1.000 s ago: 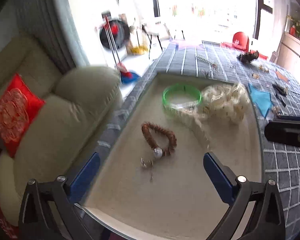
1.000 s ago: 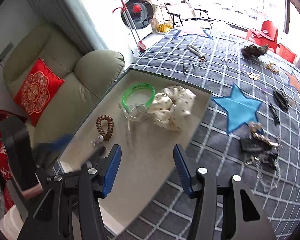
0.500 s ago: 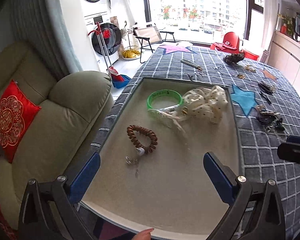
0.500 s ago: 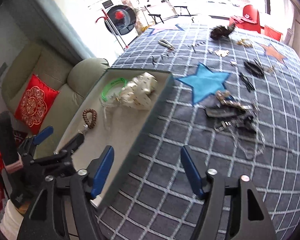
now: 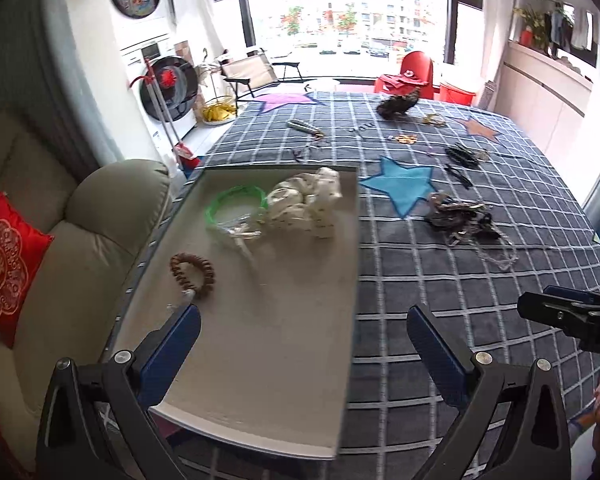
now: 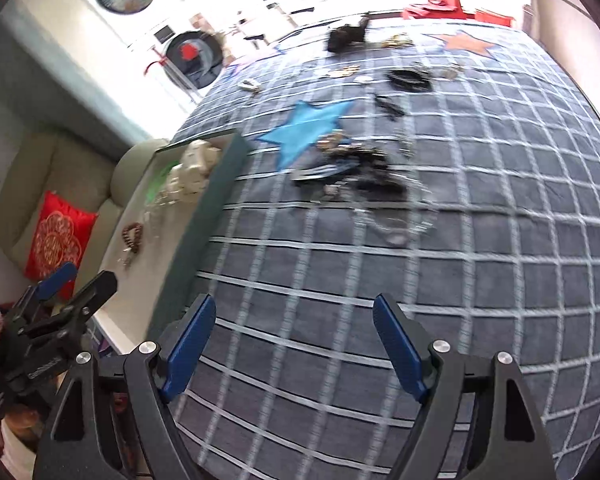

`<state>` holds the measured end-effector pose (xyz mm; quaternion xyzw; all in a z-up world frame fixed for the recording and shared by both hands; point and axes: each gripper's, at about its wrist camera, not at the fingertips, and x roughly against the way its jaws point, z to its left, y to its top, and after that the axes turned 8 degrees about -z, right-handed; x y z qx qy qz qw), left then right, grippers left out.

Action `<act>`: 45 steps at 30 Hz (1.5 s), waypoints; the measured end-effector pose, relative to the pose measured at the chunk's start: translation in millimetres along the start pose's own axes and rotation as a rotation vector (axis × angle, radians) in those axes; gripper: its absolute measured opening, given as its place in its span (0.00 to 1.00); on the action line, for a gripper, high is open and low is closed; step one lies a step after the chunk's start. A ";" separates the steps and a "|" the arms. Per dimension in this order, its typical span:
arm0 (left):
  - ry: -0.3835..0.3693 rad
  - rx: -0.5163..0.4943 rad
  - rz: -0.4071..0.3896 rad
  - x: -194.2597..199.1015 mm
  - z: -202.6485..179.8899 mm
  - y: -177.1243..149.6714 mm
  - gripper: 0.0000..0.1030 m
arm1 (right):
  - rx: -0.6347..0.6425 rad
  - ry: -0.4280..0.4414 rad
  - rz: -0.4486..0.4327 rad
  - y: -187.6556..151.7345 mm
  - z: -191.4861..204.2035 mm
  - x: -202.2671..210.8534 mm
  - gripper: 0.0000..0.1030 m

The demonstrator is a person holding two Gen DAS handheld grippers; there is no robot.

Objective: Organize jewelry
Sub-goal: 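Move both open grippers from the box back over the table, then grasp the black beaded barrette with the left gripper while the right grasps a small silver chain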

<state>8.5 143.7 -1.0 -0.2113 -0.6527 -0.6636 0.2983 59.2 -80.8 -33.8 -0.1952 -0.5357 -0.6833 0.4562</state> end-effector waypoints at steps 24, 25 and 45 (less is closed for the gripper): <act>-0.127 -0.029 0.082 -27.2 -89.9 -5.0 1.00 | -0.013 -0.100 -0.052 59.3 -61.2 -16.8 0.81; -0.128 -0.025 0.085 -29.7 -90.8 -4.1 1.00 | -0.006 -0.113 -0.052 63.1 -63.6 -21.3 0.81; -0.174 0.084 0.111 -78.0 -95.0 25.4 0.89 | 0.207 -0.210 -0.014 94.8 -54.5 -87.2 0.44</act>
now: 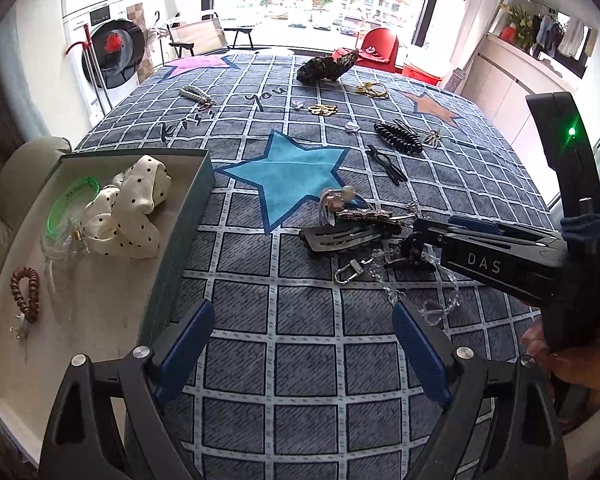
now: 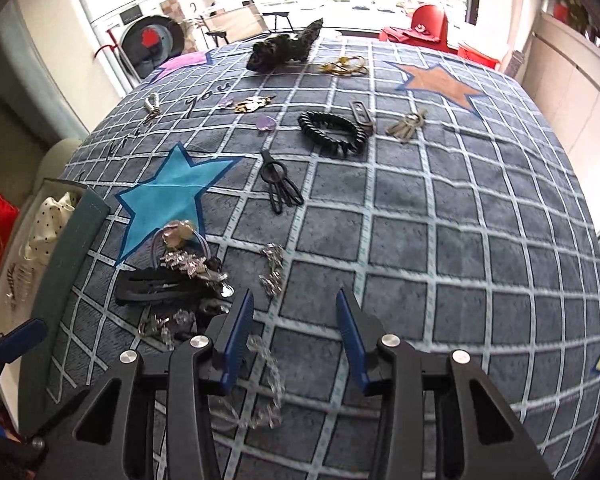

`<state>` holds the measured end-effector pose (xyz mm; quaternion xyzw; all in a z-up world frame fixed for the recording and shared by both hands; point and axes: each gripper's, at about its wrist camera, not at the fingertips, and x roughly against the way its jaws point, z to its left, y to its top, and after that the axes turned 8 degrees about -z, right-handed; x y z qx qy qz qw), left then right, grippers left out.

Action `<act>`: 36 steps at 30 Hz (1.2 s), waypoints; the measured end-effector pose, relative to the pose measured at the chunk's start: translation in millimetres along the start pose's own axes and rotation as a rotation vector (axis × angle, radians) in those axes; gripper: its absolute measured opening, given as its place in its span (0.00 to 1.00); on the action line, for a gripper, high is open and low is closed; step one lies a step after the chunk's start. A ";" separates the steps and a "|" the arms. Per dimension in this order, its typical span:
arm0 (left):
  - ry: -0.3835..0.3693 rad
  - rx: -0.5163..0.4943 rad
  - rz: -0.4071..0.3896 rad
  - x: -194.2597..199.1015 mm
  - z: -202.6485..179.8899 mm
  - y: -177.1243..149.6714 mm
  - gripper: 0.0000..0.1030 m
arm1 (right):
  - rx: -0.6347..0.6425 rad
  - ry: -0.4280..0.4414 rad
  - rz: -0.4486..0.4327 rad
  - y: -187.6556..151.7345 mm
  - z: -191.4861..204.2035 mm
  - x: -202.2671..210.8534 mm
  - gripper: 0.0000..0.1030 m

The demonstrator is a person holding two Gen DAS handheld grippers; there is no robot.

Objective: Organize jewelry
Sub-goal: 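Grasp the black beaded barrette with the left gripper while the right grasps a small silver chain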

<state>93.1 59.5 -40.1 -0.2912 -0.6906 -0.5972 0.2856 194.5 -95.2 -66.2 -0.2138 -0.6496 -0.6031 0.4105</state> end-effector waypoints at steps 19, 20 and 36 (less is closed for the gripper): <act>-0.030 0.042 0.008 -32.5 -8.3 18.1 0.89 | 0.038 -0.045 -0.044 -8.2 -8.3 4.5 0.07; -0.037 0.056 0.014 -36.4 -8.0 19.5 0.89 | 0.026 -0.040 -0.045 -10.6 -11.7 7.1 0.07; -0.084 0.134 0.062 -55.5 -0.2 28.4 0.35 | -0.052 -0.014 -0.044 -32.7 -30.3 28.0 0.08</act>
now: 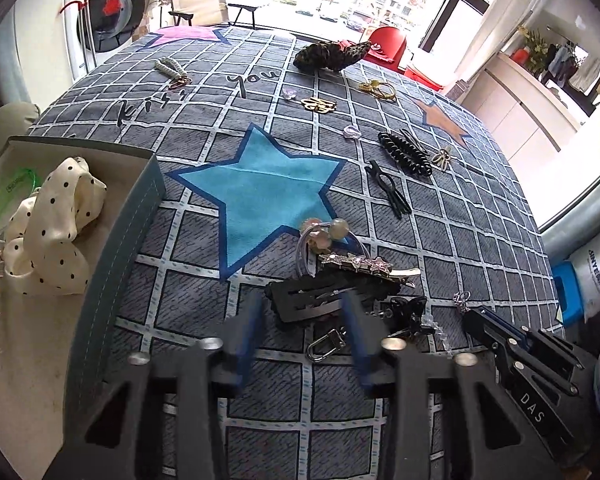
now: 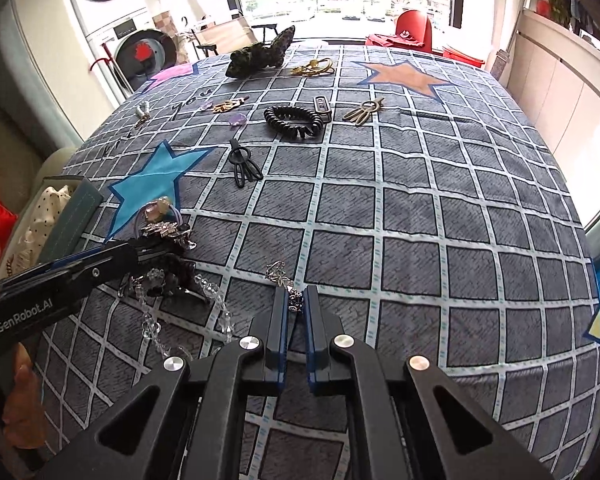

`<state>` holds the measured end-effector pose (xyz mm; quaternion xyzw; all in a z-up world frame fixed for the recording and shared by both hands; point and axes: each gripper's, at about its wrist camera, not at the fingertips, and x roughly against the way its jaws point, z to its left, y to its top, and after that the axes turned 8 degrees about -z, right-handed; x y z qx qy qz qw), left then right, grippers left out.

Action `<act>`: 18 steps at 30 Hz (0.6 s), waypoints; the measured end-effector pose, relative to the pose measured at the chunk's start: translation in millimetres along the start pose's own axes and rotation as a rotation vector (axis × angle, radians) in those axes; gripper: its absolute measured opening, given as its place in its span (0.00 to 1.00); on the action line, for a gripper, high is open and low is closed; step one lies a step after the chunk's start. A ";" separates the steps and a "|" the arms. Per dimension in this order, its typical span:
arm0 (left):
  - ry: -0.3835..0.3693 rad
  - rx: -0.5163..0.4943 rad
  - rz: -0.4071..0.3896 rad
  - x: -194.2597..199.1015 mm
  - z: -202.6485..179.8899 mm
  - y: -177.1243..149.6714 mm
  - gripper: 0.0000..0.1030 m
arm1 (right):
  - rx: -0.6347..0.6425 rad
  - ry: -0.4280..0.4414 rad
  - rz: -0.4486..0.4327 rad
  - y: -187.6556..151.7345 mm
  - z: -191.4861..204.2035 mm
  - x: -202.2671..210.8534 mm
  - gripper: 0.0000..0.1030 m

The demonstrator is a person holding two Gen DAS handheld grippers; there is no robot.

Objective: Organize jewelry
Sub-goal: 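Grasp the black beaded barrette with the left gripper while the right grasps a small silver chain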

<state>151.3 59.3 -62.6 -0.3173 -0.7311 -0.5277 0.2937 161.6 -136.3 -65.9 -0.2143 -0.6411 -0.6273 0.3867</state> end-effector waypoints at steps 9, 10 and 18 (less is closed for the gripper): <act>-0.056 0.030 -0.028 11.6 2.4 -0.1 0.10 | -0.035 0.007 -0.001 -6.9 -3.6 12.5 0.08; -0.062 0.025 -0.032 14.4 1.5 0.0 0.09 | -0.040 0.010 -0.003 -7.3 -3.8 14.7 0.08; -0.116 -0.011 -0.056 44.9 -7.6 -6.2 0.09 | -0.067 0.035 -0.024 -14.4 -0.3 38.8 0.08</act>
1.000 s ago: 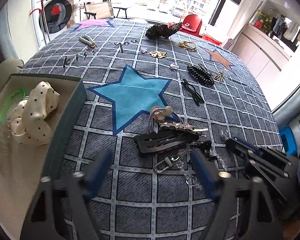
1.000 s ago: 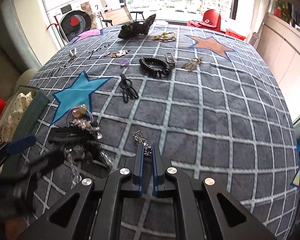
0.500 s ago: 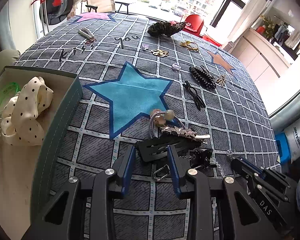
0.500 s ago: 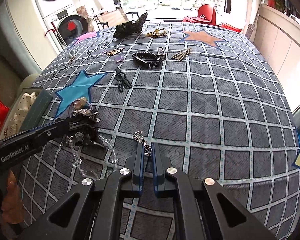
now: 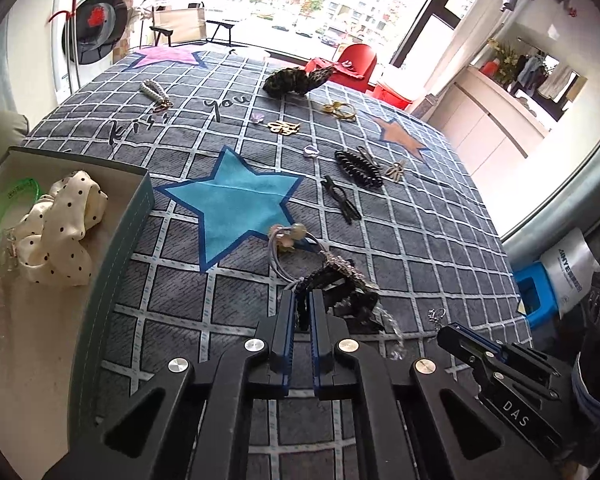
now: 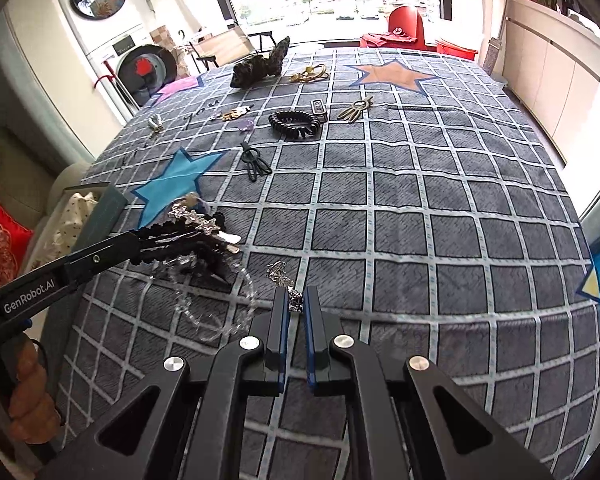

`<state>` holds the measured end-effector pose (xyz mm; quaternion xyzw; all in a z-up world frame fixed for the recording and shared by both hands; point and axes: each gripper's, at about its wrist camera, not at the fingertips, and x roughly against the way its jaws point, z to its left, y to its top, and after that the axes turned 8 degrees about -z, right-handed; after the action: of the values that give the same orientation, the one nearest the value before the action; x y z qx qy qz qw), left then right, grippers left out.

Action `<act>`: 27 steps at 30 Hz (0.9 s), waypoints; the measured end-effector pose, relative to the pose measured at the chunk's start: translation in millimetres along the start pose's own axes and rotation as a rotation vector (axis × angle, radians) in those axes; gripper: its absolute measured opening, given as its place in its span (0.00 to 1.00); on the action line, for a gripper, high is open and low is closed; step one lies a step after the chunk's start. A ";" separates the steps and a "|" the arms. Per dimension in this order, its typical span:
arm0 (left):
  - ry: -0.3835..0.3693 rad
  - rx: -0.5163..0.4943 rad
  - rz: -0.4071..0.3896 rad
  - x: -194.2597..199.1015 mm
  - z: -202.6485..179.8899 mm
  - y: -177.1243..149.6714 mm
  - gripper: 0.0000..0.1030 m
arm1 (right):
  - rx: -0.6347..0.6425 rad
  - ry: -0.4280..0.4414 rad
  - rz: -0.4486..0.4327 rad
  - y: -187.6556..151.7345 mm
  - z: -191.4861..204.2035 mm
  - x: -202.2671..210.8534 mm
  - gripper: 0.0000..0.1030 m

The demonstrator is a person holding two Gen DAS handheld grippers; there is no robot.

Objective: Organize jewelry
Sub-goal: 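Grasp the black beaded barrette with the left gripper while the right grasps a small silver chain, then carry the barrette with the left gripper and the silver chain with the right into the box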

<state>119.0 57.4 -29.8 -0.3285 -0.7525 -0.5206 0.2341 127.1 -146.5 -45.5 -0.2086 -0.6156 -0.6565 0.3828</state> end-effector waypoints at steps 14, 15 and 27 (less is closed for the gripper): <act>0.013 -0.065 -0.030 49.7 -4.4 -20.0 0.01 | -0.020 0.008 -0.014 -25.0 8.9 34.0 0.08; 0.030 -0.076 -0.028 50.0 -4.4 -21.7 0.01 | -0.022 0.008 -0.013 -27.0 9.1 35.6 0.08; 0.108 -0.178 0.018 38.0 -11.8 -32.0 0.01 | -0.071 0.022 -0.004 -39.9 -1.0 43.0 0.08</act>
<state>69.9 48.1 -19.5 -0.3261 -0.6866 -0.6003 0.2487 70.3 -160.1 -39.5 -0.2135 -0.5879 -0.6810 0.3807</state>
